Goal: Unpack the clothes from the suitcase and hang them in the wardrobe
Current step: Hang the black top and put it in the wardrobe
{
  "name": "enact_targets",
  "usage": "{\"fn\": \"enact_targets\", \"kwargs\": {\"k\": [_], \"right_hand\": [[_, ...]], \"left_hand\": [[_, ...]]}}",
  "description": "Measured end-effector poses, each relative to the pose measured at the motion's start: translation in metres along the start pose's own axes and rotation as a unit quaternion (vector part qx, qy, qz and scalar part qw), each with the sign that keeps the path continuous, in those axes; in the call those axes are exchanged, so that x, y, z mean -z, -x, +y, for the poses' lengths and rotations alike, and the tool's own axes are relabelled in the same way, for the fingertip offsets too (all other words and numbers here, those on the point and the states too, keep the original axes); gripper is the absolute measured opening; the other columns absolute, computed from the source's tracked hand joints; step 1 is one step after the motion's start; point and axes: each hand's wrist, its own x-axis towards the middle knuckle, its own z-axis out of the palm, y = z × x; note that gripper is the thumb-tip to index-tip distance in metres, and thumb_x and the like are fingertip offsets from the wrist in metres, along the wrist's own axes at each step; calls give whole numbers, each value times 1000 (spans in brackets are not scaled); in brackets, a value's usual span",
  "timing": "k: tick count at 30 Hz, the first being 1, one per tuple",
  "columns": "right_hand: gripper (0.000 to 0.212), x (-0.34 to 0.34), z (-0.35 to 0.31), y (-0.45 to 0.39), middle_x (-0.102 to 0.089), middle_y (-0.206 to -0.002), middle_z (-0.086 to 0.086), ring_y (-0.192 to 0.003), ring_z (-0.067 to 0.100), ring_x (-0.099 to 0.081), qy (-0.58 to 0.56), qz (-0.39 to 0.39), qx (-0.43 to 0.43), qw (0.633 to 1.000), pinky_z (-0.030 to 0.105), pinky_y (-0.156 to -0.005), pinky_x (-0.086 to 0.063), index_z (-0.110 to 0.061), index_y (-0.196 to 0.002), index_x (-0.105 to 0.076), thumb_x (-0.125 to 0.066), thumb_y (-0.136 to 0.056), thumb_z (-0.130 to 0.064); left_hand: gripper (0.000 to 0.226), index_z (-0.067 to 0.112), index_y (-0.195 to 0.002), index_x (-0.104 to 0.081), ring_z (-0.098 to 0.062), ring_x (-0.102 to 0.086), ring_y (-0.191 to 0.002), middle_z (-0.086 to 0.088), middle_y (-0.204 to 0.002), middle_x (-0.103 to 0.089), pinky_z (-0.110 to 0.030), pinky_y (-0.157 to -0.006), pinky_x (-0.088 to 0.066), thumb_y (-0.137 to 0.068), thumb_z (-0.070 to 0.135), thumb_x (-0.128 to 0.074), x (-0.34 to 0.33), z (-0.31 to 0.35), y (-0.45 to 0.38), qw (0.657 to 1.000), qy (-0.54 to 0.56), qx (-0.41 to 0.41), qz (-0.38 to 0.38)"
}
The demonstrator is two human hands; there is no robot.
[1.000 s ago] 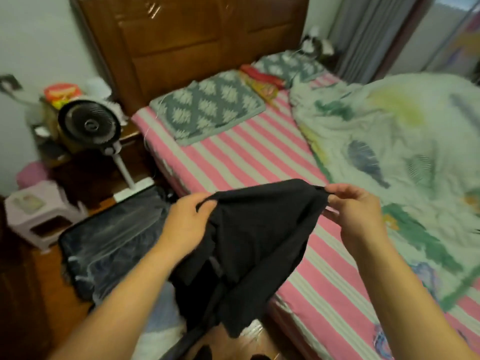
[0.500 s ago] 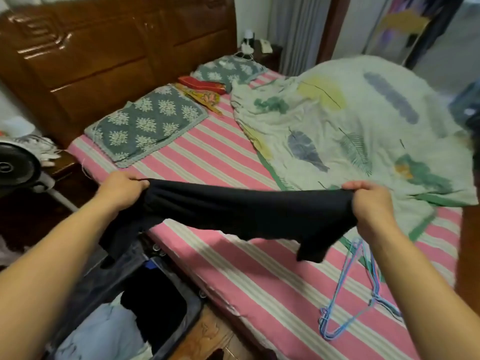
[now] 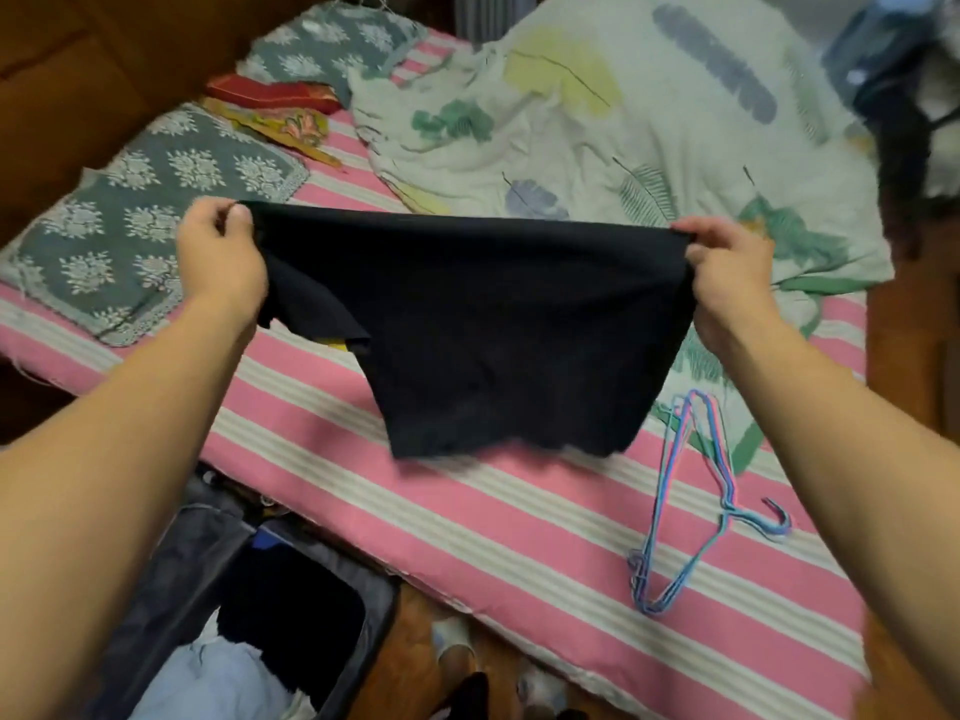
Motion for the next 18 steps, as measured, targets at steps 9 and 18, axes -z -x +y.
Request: {"fn": "enact_targets", "kwargs": {"k": [9,18], "right_hand": [[44,56,129,83,-73,-97,9,-84,-8,-66,293,-100,-52,949,5,-76,-42,-18,-86,-75,-51,-87,19],[32,109,284,178,-65,-125,16,-116,31,-61,553,-344,-358,669,27,-67,-39,-5,-118,-67,-43,-100,-16]], "left_hand": [[16,13,-98,-55,-41,-60,-84,-19,-89,-59,-43,-68,-41,-103,19,-42,23,-135,76,948,-253,-84,-175],[49,25,-142,-50,-32,-49,-132,-13,-142,-53,-39,-110,-40,-93,33,-47,-43,-233,185,661,-488,88,-563]]}}
